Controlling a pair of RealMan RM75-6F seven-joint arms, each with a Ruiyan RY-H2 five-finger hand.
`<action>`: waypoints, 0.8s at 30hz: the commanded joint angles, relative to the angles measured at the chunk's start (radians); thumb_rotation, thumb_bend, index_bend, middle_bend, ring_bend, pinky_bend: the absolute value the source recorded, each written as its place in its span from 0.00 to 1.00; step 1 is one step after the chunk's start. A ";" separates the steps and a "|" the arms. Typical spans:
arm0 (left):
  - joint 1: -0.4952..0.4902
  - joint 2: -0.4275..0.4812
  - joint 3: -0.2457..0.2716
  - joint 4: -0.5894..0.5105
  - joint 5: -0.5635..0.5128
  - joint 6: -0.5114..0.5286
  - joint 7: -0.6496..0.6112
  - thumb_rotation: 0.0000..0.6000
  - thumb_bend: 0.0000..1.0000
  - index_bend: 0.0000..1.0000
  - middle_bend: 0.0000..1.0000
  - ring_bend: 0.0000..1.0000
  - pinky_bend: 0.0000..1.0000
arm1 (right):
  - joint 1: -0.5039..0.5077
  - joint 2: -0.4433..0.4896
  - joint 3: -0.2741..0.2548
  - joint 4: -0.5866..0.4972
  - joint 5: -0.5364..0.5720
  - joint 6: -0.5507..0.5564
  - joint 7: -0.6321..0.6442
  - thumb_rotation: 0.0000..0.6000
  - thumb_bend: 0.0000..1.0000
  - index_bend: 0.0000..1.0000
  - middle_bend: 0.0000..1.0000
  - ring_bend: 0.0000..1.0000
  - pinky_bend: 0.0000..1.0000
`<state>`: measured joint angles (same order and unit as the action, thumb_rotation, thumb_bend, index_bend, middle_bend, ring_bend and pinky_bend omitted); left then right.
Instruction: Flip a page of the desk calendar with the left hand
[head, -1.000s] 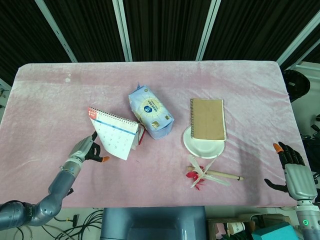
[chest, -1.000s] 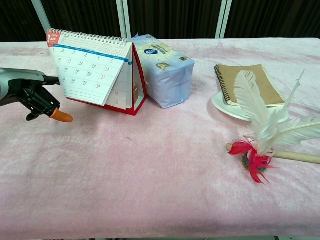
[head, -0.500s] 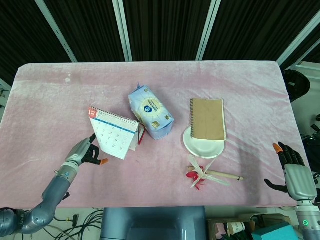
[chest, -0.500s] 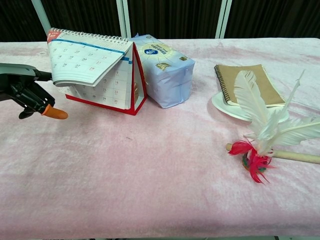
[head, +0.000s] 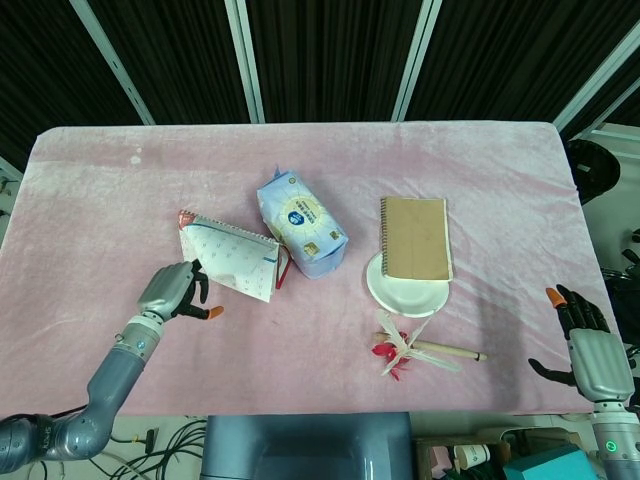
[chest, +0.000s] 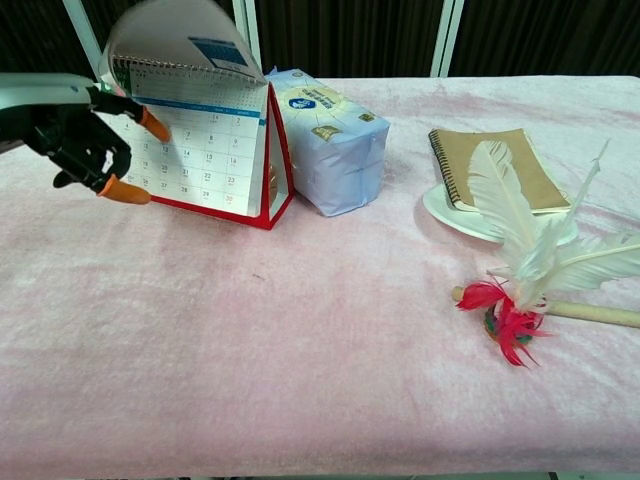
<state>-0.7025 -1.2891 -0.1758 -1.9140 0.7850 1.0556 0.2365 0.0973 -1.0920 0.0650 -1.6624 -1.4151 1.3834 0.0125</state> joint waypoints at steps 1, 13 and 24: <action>0.009 -0.029 0.011 -0.003 0.214 0.105 0.041 1.00 0.19 0.23 0.67 0.71 0.75 | 0.000 0.000 0.000 0.000 0.000 0.000 0.001 1.00 0.09 0.00 0.00 0.00 0.07; -0.011 -0.068 -0.032 0.106 0.426 0.200 0.135 1.00 0.19 0.18 0.49 0.49 0.53 | -0.001 0.001 -0.001 -0.001 -0.003 0.001 0.002 1.00 0.09 0.00 0.00 0.00 0.07; -0.115 -0.013 -0.080 0.159 0.154 0.025 0.358 1.00 0.00 0.00 0.15 0.10 0.13 | -0.001 0.002 0.001 -0.002 0.006 -0.002 0.004 1.00 0.10 0.00 0.00 0.00 0.07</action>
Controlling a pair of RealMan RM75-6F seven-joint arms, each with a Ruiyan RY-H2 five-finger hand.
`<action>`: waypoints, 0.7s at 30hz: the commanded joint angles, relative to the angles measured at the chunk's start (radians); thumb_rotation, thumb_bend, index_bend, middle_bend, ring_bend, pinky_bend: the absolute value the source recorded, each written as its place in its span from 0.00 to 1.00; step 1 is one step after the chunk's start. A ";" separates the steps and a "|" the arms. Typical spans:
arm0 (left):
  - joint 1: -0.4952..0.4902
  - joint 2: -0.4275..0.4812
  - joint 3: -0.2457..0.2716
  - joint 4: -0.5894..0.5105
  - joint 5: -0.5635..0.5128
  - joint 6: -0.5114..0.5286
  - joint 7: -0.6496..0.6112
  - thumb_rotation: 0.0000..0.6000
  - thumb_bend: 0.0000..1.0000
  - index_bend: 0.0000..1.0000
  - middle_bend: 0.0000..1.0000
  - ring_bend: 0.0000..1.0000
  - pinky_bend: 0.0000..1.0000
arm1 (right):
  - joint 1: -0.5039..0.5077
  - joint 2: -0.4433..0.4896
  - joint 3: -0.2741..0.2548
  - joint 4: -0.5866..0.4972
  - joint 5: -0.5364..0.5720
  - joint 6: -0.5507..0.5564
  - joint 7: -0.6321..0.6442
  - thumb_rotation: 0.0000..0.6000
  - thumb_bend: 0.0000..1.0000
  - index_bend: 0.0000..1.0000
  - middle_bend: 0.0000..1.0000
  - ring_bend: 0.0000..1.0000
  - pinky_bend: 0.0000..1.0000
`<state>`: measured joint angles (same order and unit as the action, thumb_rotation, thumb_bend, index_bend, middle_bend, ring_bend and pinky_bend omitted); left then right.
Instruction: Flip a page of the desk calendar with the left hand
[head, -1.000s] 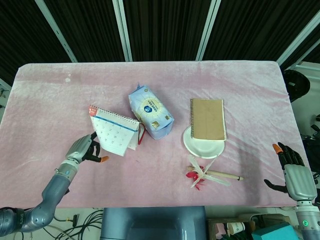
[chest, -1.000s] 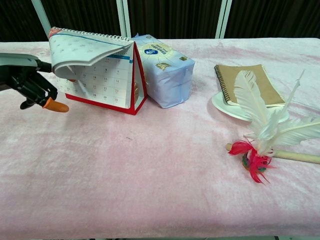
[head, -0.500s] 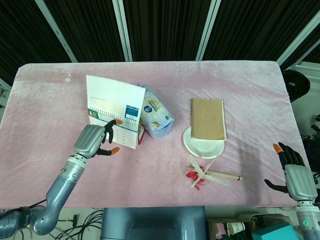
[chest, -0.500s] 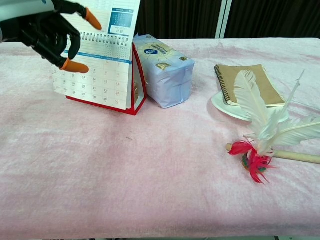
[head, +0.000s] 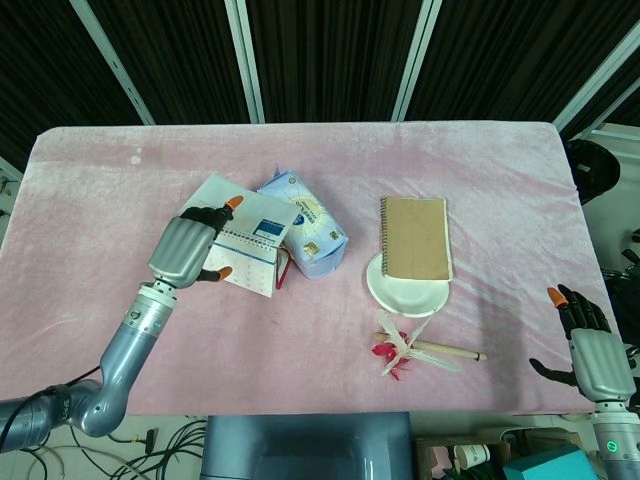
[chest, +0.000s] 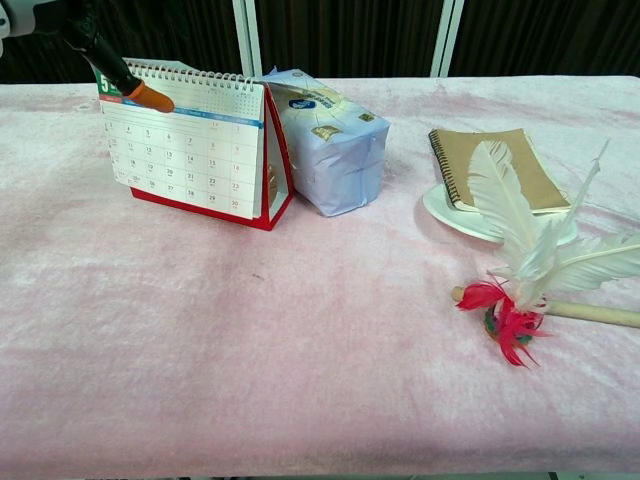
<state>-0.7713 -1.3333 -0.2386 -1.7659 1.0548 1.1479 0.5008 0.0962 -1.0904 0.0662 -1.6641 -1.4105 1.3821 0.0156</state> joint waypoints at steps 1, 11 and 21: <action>-0.055 0.036 -0.021 0.008 -0.147 -0.076 0.112 1.00 0.00 0.00 0.13 0.09 0.11 | 0.001 0.000 0.001 -0.001 0.001 -0.001 0.001 1.00 0.10 0.00 0.00 0.00 0.07; -0.083 0.076 -0.014 -0.015 -0.300 -0.102 0.182 1.00 0.00 0.00 0.11 0.07 0.10 | 0.000 0.002 0.000 -0.002 0.000 -0.002 0.002 1.00 0.10 0.00 0.00 0.00 0.07; -0.109 0.118 0.010 -0.037 -0.453 -0.126 0.231 1.00 0.00 0.00 0.16 0.19 0.25 | -0.002 0.001 -0.001 -0.003 -0.003 0.002 0.001 1.00 0.10 0.00 0.00 0.00 0.07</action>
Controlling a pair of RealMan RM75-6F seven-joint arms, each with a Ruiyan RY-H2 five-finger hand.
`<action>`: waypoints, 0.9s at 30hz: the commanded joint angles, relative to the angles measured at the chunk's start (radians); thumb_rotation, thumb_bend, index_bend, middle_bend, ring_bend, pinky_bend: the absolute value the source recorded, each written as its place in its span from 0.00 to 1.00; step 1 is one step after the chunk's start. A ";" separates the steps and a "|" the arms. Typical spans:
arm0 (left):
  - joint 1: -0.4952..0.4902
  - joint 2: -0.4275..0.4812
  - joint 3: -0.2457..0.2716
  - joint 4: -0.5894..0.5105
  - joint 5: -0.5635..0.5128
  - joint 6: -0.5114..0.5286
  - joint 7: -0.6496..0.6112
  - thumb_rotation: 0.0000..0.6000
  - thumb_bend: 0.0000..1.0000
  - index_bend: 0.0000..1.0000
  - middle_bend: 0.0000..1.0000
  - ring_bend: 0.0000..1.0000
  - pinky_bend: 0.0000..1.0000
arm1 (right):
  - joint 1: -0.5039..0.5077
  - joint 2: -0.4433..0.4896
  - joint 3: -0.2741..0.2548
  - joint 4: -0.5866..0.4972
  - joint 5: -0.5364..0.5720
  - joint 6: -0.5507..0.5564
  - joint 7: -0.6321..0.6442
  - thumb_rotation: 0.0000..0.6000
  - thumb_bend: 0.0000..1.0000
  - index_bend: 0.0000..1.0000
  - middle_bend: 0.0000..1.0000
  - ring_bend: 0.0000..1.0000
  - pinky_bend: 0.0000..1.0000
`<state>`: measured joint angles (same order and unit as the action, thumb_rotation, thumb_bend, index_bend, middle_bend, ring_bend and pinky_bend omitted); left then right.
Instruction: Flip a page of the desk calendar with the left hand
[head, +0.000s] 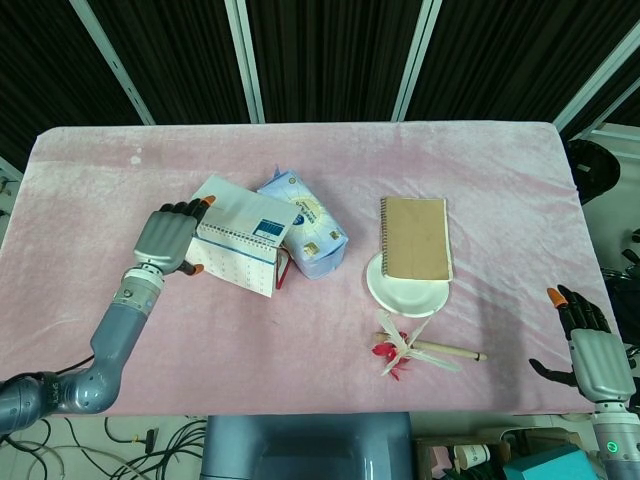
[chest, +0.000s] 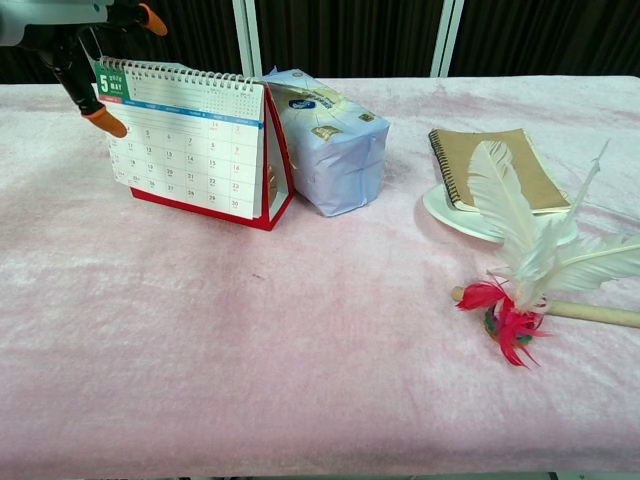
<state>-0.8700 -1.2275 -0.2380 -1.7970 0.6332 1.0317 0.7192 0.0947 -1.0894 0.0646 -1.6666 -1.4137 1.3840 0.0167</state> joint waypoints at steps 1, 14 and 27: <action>-0.012 0.014 0.012 -0.006 -0.041 -0.013 0.013 1.00 0.00 0.00 0.16 0.19 0.25 | 0.000 0.000 0.000 0.000 0.000 0.000 0.000 1.00 0.10 0.00 0.00 0.00 0.07; -0.003 0.005 0.002 0.002 0.037 0.034 -0.098 1.00 0.00 0.00 0.12 0.15 0.21 | -0.002 0.001 0.000 0.001 -0.003 0.005 0.002 1.00 0.10 0.00 0.00 0.00 0.07; 0.264 0.109 0.179 -0.133 0.480 0.329 -0.250 1.00 0.00 0.00 0.07 0.09 0.13 | -0.004 0.001 -0.001 0.007 -0.011 0.011 -0.001 1.00 0.10 0.00 0.00 0.00 0.07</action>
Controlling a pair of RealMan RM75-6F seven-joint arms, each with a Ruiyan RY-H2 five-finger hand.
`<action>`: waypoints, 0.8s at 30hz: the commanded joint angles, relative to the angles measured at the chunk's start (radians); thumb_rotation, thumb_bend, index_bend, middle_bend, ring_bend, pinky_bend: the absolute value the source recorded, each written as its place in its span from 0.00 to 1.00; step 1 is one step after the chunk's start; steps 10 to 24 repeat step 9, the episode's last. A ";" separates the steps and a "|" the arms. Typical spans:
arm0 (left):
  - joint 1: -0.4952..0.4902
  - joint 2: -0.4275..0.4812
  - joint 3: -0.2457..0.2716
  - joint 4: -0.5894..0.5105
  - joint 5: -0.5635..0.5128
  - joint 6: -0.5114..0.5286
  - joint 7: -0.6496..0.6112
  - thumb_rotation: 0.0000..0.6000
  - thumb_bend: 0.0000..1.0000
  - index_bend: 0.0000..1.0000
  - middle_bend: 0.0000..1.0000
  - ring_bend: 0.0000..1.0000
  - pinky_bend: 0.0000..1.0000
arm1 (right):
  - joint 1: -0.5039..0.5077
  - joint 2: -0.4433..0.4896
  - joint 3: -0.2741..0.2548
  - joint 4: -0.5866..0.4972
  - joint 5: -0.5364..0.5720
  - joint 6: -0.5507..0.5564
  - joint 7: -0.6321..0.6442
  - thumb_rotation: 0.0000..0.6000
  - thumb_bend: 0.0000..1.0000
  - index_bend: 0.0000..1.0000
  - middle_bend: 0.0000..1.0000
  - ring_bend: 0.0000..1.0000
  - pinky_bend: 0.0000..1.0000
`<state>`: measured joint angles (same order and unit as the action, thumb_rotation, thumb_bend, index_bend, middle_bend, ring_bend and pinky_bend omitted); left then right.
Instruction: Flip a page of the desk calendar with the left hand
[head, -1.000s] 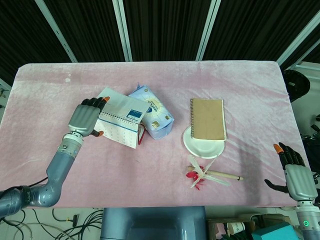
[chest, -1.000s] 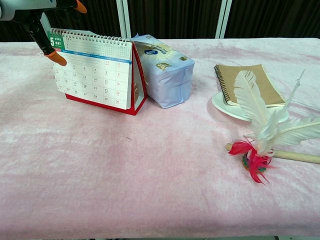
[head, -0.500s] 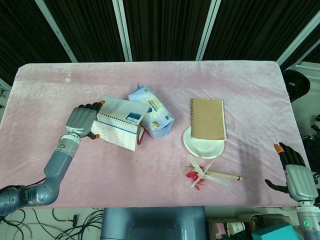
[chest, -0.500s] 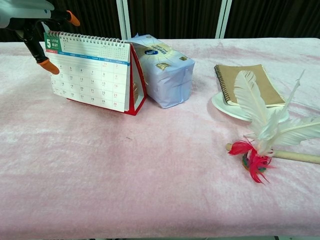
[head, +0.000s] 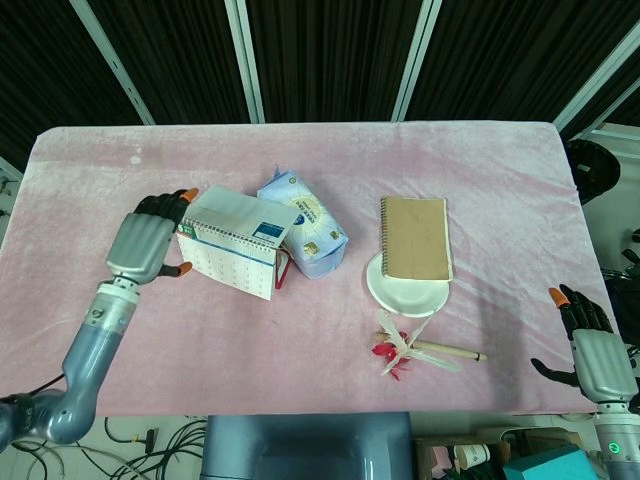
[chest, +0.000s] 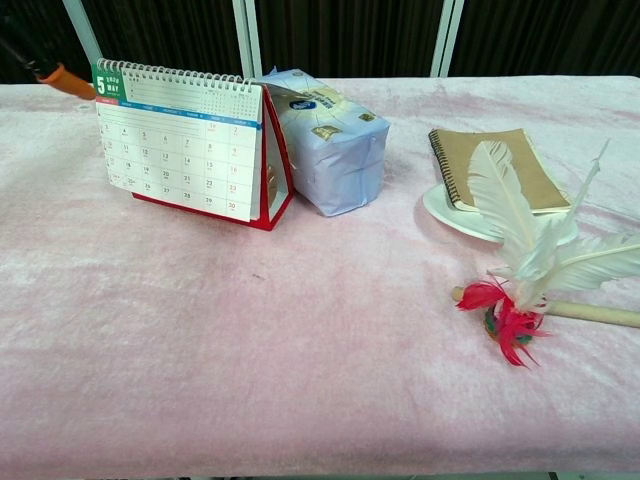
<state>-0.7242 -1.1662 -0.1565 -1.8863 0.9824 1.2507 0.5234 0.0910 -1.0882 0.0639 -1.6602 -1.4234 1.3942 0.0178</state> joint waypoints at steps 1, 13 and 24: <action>0.147 0.055 0.122 -0.042 0.161 0.131 -0.064 1.00 0.00 0.00 0.05 0.07 0.11 | 0.000 -0.001 -0.001 0.001 -0.003 0.002 -0.004 1.00 0.10 0.00 0.00 0.00 0.07; 0.357 0.081 0.259 0.037 0.301 0.268 -0.197 1.00 0.00 0.00 0.00 0.00 0.00 | -0.001 -0.008 0.001 0.005 -0.002 0.008 -0.018 1.00 0.10 0.00 0.00 0.00 0.07; 0.357 0.081 0.259 0.037 0.301 0.268 -0.197 1.00 0.00 0.00 0.00 0.00 0.00 | -0.001 -0.008 0.001 0.005 -0.002 0.008 -0.018 1.00 0.10 0.00 0.00 0.00 0.07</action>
